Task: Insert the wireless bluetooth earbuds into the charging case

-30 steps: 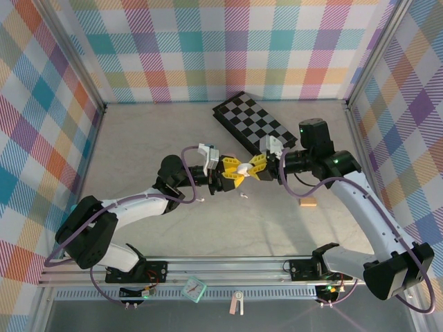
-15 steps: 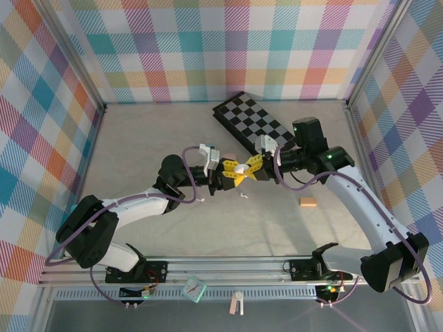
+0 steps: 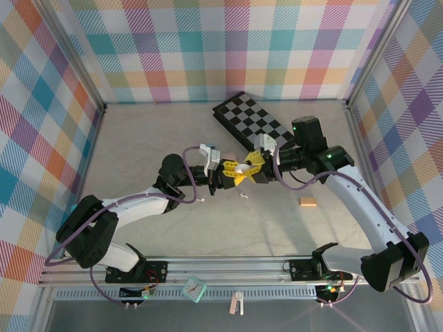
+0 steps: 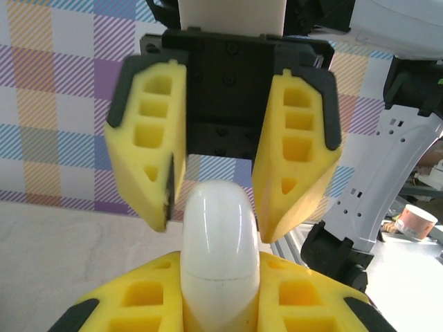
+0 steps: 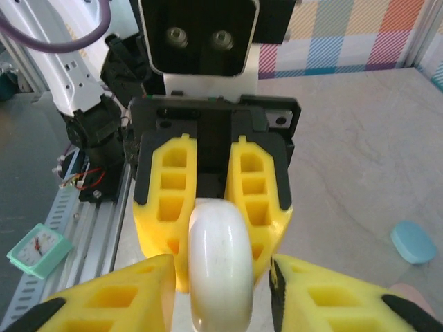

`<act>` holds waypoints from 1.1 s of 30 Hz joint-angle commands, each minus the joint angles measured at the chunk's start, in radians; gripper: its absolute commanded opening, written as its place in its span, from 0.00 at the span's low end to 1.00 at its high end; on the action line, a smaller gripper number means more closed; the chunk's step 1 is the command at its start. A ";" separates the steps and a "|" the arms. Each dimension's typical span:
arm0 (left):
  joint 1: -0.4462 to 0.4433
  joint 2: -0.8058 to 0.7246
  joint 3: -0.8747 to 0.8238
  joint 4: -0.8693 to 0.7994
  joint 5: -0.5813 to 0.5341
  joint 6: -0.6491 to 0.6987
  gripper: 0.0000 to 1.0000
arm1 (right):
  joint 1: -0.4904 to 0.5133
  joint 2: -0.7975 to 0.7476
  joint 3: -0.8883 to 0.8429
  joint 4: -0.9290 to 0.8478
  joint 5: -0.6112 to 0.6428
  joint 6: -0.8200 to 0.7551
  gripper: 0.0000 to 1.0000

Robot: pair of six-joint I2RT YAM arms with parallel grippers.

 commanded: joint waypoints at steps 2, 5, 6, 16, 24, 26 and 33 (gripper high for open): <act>0.000 -0.012 0.019 0.002 0.037 0.032 0.04 | 0.004 -0.016 0.008 0.085 0.045 0.074 0.52; 0.000 -0.016 0.009 0.011 0.032 0.045 0.03 | 0.004 -0.024 0.003 0.111 0.087 0.109 0.56; 0.000 -0.016 0.005 0.013 0.031 0.049 0.02 | 0.004 -0.028 -0.002 0.121 0.101 0.124 0.57; 0.021 -0.017 0.001 0.011 0.047 0.089 0.00 | 0.004 -0.039 -0.013 0.259 0.261 0.335 0.65; 0.053 0.006 -0.008 0.073 0.054 0.056 0.00 | 0.004 -0.125 -0.081 0.327 0.231 0.403 0.86; 0.059 0.008 -0.016 0.083 0.050 0.047 0.00 | 0.004 -0.143 -0.097 0.321 0.231 0.395 0.88; 0.064 -0.010 -0.041 0.096 0.045 0.060 0.00 | 0.014 -0.162 -0.145 0.318 0.163 0.367 0.92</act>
